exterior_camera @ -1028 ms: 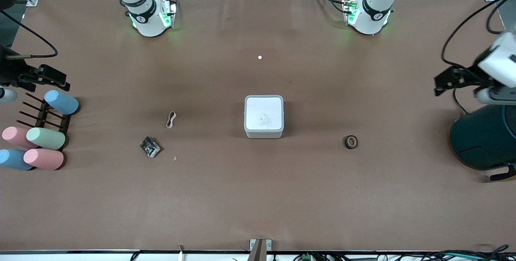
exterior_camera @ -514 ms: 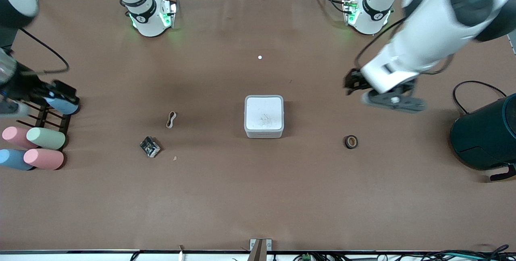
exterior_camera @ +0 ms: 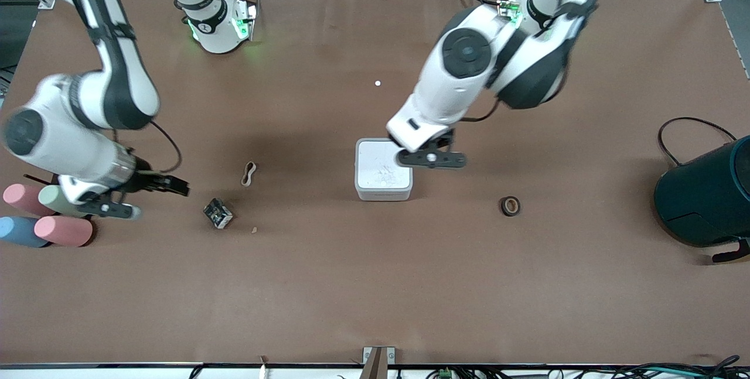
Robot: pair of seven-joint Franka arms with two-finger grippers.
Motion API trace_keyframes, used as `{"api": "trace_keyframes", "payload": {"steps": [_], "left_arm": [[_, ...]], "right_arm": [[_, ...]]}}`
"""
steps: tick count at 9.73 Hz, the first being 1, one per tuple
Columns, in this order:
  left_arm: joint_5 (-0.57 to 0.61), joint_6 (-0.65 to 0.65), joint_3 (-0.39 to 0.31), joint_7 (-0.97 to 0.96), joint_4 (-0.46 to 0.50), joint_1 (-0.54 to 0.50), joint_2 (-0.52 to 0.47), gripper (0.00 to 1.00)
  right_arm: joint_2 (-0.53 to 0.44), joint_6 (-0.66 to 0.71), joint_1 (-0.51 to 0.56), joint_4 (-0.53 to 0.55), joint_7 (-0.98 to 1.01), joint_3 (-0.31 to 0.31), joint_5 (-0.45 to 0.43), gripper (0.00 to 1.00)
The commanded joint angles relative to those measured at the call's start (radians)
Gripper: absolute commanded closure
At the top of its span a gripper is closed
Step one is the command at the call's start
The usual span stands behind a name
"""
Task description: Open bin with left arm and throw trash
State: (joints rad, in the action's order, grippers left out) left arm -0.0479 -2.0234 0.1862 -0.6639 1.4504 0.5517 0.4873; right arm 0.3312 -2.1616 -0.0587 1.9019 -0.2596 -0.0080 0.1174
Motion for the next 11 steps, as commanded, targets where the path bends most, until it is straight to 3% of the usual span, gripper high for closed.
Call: {"api": "trace_keyframes", "payload": {"steps": [1, 3, 4, 8, 9, 11], "left_arm": [[0.049, -0.108, -0.007, -0.014, -0.021, 0.011, 0.080, 1.00], [0.062, -0.181, -0.007, -0.017, -0.019, 0.022, 0.144, 1.00], [0.063, -0.192, -0.005, -0.034, -0.019, 0.027, 0.174, 1.00], [0.065, -0.267, -0.008, -0.085, 0.033, 0.050, 0.231, 1.00], [0.065, -0.249, -0.008, -0.089, 0.038, 0.042, 0.208, 1.00], [0.069, -0.053, -0.022, -0.073, 0.018, -0.005, 0.078, 1.00]], "right_arm": [[0.063, -0.071, -0.027, 0.011, -0.151, -0.003, 0.069, 0.00], [0.120, -0.188, -0.036, 0.075, -0.304, -0.003, 0.071, 0.00], [0.144, -0.280, -0.044, 0.101, -0.309, -0.003, 0.071, 0.00], [0.212, -0.390, -0.047, 0.097, -0.310, -0.004, 0.070, 0.00], [0.227, -0.423, -0.050, 0.097, -0.310, -0.003, 0.070, 0.00], [0.229, -0.429, -0.058, 0.088, -0.317, -0.003, 0.070, 0.00]]}}
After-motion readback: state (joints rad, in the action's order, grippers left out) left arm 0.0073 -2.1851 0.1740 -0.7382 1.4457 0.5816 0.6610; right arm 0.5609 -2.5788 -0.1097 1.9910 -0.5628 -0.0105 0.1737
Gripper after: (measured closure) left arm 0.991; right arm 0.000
